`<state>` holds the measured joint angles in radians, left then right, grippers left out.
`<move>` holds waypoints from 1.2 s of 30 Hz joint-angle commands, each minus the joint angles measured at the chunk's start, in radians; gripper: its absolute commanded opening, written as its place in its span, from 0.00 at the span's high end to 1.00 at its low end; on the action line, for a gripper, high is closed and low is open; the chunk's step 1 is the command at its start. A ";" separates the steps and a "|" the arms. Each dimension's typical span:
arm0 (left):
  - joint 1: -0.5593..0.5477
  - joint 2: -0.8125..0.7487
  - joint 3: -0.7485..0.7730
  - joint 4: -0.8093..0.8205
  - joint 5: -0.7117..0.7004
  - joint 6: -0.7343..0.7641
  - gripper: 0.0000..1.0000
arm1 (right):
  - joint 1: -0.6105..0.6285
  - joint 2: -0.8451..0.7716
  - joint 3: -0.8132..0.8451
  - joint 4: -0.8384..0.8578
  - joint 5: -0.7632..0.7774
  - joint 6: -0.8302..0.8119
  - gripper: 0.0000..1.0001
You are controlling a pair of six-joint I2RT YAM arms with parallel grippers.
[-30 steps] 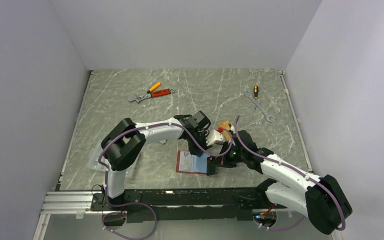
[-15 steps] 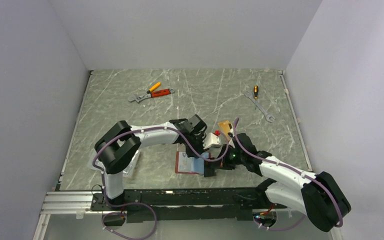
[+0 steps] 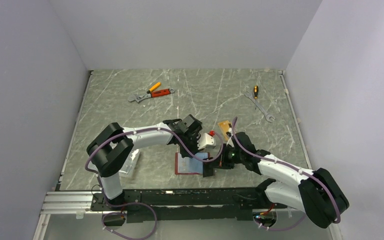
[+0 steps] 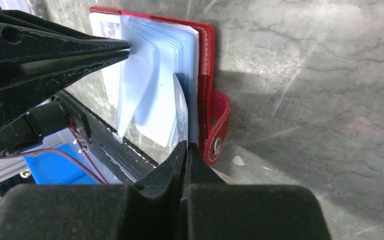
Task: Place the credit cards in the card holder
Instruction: Insert the credit card into the card holder.
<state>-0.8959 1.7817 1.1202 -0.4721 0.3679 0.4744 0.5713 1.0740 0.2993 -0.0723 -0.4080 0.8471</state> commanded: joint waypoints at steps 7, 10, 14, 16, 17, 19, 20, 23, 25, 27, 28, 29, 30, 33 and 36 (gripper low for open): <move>0.062 -0.084 0.043 -0.049 0.027 0.016 0.88 | 0.004 0.111 0.101 0.067 -0.107 -0.019 1.00; 0.076 -0.102 0.045 -0.057 0.030 0.023 0.88 | 0.006 0.164 0.121 0.114 -0.137 -0.016 1.00; 0.091 -0.122 0.024 -0.054 0.033 0.024 0.89 | 0.015 0.193 0.155 0.150 -0.171 -0.009 1.00; 0.101 -0.134 0.011 -0.055 0.034 0.025 0.89 | 0.021 0.196 0.172 0.159 -0.181 -0.008 1.00; 0.107 -0.144 0.004 -0.058 0.033 0.030 0.89 | 0.027 0.197 0.179 0.165 -0.186 -0.007 1.00; 0.133 -0.167 0.000 -0.067 0.044 0.031 0.89 | 0.039 0.202 0.197 0.172 -0.187 -0.003 1.00; 0.150 -0.179 0.000 -0.075 0.054 0.031 0.89 | 0.045 0.217 0.206 0.174 -0.184 -0.003 1.00; 0.201 -0.224 0.003 -0.105 0.085 0.044 0.89 | 0.060 0.274 0.232 0.194 -0.188 0.000 1.00; 0.221 -0.264 -0.010 -0.122 0.106 0.060 0.89 | 0.074 0.317 0.247 0.219 -0.192 0.006 1.00; 0.234 -0.300 -0.037 -0.125 0.119 0.075 0.89 | 0.090 0.354 0.267 0.237 -0.194 0.007 1.00; 0.240 -0.317 -0.058 -0.124 0.131 0.082 0.89 | 0.099 0.371 0.279 0.245 -0.195 0.007 1.00; 0.244 -0.332 -0.077 -0.121 0.138 0.090 0.89 | 0.105 0.388 0.292 0.245 -0.194 0.003 1.00; 0.244 -0.344 -0.096 -0.118 0.141 0.096 0.89 | 0.109 0.407 0.304 0.241 -0.191 0.001 1.00; 0.244 -0.352 -0.133 -0.096 0.152 0.107 0.89 | 0.112 0.446 0.313 0.239 -0.177 0.000 1.00; 0.225 -0.321 -0.148 -0.078 0.168 0.134 0.89 | 0.105 0.455 0.289 0.254 -0.177 0.008 1.00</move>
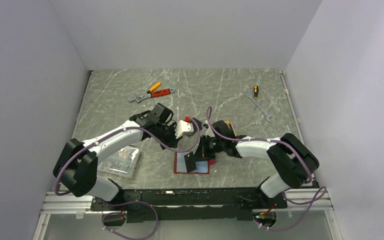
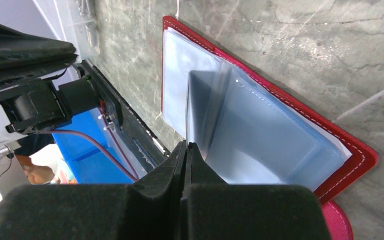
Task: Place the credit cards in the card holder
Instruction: Insert the credit card into the card holder.
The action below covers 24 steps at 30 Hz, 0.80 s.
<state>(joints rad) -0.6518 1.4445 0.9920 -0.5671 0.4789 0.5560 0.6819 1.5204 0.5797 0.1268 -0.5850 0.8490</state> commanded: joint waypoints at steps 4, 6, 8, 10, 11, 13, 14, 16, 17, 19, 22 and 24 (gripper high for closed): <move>-0.053 0.062 -0.039 0.061 0.040 0.085 0.89 | -0.025 -0.044 -0.032 0.041 0.008 0.007 1.00; -0.073 0.082 -0.039 0.073 0.028 0.095 0.90 | -0.034 -0.070 -0.052 0.022 0.014 -0.001 1.00; -0.091 0.094 -0.039 0.082 0.023 0.105 0.90 | -0.043 -0.087 -0.077 0.020 0.014 -0.001 1.00; -0.114 0.107 -0.039 0.088 0.012 0.110 0.90 | -0.047 -0.092 -0.093 0.016 0.020 -0.001 1.00; -0.129 0.114 -0.041 0.089 0.005 0.113 0.90 | -0.051 -0.093 -0.100 0.017 0.022 -0.002 1.00; -0.153 0.123 -0.050 0.094 -0.016 0.118 0.90 | -0.054 -0.087 -0.108 0.021 0.021 -0.003 1.00; -0.164 0.128 -0.057 0.096 -0.033 0.124 0.90 | -0.054 -0.084 -0.109 0.019 0.022 -0.008 1.00; -0.178 0.131 -0.072 0.094 -0.062 0.136 0.91 | -0.056 -0.077 -0.110 0.020 0.021 -0.013 1.00; -0.182 0.131 -0.082 0.094 -0.077 0.143 0.91 | -0.057 -0.070 -0.108 0.021 0.018 -0.017 1.00; -0.187 0.125 -0.100 0.096 -0.107 0.156 0.91 | -0.059 -0.060 -0.105 0.027 0.010 -0.022 1.00; -0.200 0.103 -0.118 0.096 -0.163 0.175 0.91 | -0.062 -0.040 -0.093 0.030 0.003 -0.030 1.00; -0.201 0.080 -0.131 0.101 -0.188 0.188 0.91 | -0.064 -0.029 -0.086 0.031 -0.003 -0.032 1.00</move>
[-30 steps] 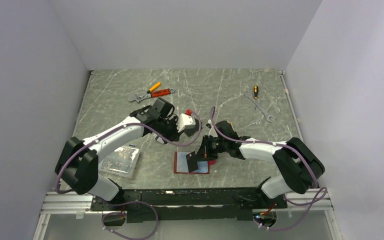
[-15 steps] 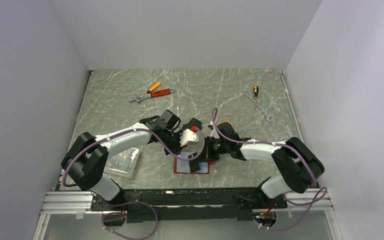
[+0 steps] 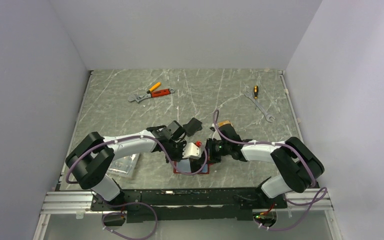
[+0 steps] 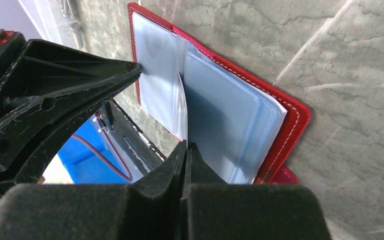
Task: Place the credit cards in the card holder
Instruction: Insert the credit card into the card holder.
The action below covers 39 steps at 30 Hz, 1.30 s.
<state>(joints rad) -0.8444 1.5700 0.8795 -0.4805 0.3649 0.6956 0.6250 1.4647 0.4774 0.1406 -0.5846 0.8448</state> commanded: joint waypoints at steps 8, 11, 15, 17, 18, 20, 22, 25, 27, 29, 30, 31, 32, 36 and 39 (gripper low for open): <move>-0.028 -0.039 -0.050 0.025 -0.104 0.062 0.91 | -0.024 -0.031 -0.011 -0.020 -0.004 -0.039 1.00; -0.038 -0.032 -0.055 0.034 -0.110 0.059 0.92 | -0.027 -0.053 -0.031 -0.016 -0.003 -0.034 1.00; -0.044 -0.028 -0.059 0.041 -0.121 0.059 0.92 | -0.027 -0.034 -0.034 0.002 -0.016 -0.024 1.00; -0.048 -0.029 -0.061 0.043 -0.127 0.059 0.92 | -0.027 -0.029 -0.028 0.007 -0.020 -0.026 1.00; -0.048 -0.030 -0.060 0.042 -0.130 0.059 0.92 | -0.026 -0.025 -0.025 0.011 -0.023 -0.027 1.00; -0.052 -0.029 -0.063 0.044 -0.137 0.061 0.93 | -0.026 -0.016 -0.018 0.023 -0.031 -0.027 1.00; -0.053 -0.027 -0.065 0.043 -0.142 0.062 0.93 | -0.027 -0.006 -0.016 0.042 -0.041 -0.025 1.00; -0.056 -0.029 -0.069 0.043 -0.145 0.061 0.93 | -0.026 0.009 -0.019 0.080 -0.054 -0.023 1.00; -0.058 -0.035 -0.074 0.042 -0.148 0.063 0.93 | -0.026 0.016 -0.025 0.114 -0.062 -0.016 1.00; -0.058 -0.041 -0.077 0.044 -0.151 0.063 0.93 | -0.027 0.032 -0.021 0.130 -0.065 -0.016 1.00; -0.058 -0.043 -0.077 0.043 -0.153 0.064 0.93 | -0.027 0.043 -0.017 0.141 -0.072 -0.016 1.00; -0.058 -0.044 -0.076 0.041 -0.154 0.064 0.93 | -0.027 0.058 -0.015 0.156 -0.078 -0.013 1.00; -0.059 -0.046 -0.076 0.039 -0.156 0.065 0.93 | -0.026 0.071 -0.012 0.170 -0.082 -0.010 1.00; -0.058 -0.055 -0.078 0.032 -0.156 0.075 0.94 | -0.027 0.107 -0.002 0.209 -0.085 -0.002 1.00; -0.058 -0.059 -0.084 0.030 -0.157 0.084 0.95 | -0.028 0.124 0.008 0.217 -0.077 -0.003 1.00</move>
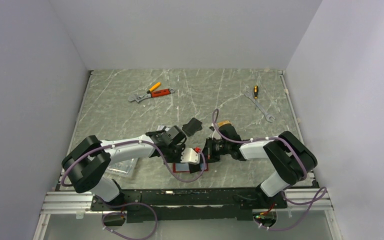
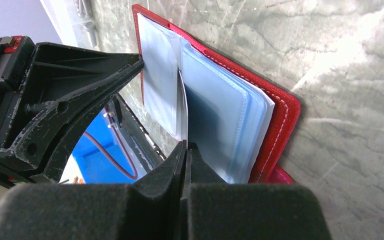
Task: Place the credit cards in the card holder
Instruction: Insert the credit card into the card holder.
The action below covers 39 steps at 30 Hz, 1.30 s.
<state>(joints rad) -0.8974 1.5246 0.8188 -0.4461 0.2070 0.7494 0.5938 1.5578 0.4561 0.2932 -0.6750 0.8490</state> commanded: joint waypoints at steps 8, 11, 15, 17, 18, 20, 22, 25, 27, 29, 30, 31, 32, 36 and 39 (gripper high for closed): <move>-0.008 -0.020 -0.033 -0.024 0.000 0.067 0.98 | 0.002 0.037 0.079 0.017 0.048 -0.058 1.00; -0.009 -0.020 -0.036 -0.032 0.000 0.079 0.99 | 0.000 0.050 0.099 0.018 0.044 -0.072 1.00; -0.011 -0.033 -0.042 -0.039 0.004 0.087 1.00 | -0.001 0.074 0.107 0.052 0.048 -0.064 1.00; -0.011 -0.037 -0.041 -0.044 0.003 0.089 1.00 | -0.001 0.084 0.106 0.070 0.056 -0.059 1.00; -0.011 -0.038 -0.042 -0.045 0.000 0.089 1.00 | -0.001 0.089 0.105 0.078 0.060 -0.055 1.00; -0.013 -0.040 -0.041 -0.049 -0.001 0.090 1.00 | 0.000 0.100 0.103 0.097 0.062 -0.048 1.00; -0.013 -0.041 -0.041 -0.050 0.000 0.091 1.00 | 0.000 0.112 0.098 0.120 0.061 -0.038 1.00; -0.012 -0.044 -0.041 -0.053 0.004 0.094 1.00 | -0.001 0.123 0.098 0.126 0.069 -0.041 1.00; -0.014 -0.043 -0.039 -0.057 0.004 0.097 1.00 | -0.001 0.123 0.105 0.122 0.082 -0.045 1.00; -0.015 -0.043 -0.039 -0.058 0.002 0.100 1.00 | -0.003 0.123 0.105 0.130 0.096 -0.039 1.00; -0.014 -0.044 -0.038 -0.059 0.000 0.100 1.00 | -0.002 0.122 0.103 0.138 0.103 -0.031 1.00; -0.014 -0.044 -0.037 -0.061 0.000 0.098 1.00 | -0.002 0.122 0.099 0.148 0.111 -0.024 1.00; -0.015 -0.043 -0.034 -0.063 0.000 0.097 1.00 | -0.002 0.122 0.093 0.159 0.116 -0.014 1.00; -0.015 -0.056 -0.033 -0.069 -0.007 0.087 0.99 | 0.001 0.114 0.059 0.194 0.146 0.019 1.00; -0.015 -0.070 -0.024 -0.087 -0.017 0.074 0.97 | 0.012 0.108 0.039 0.216 0.162 0.042 1.00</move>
<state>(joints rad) -0.9031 1.4853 0.7933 -0.4805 0.1844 0.8272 0.5911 1.6650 0.5259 0.4400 -0.5976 0.8627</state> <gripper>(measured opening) 0.022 0.008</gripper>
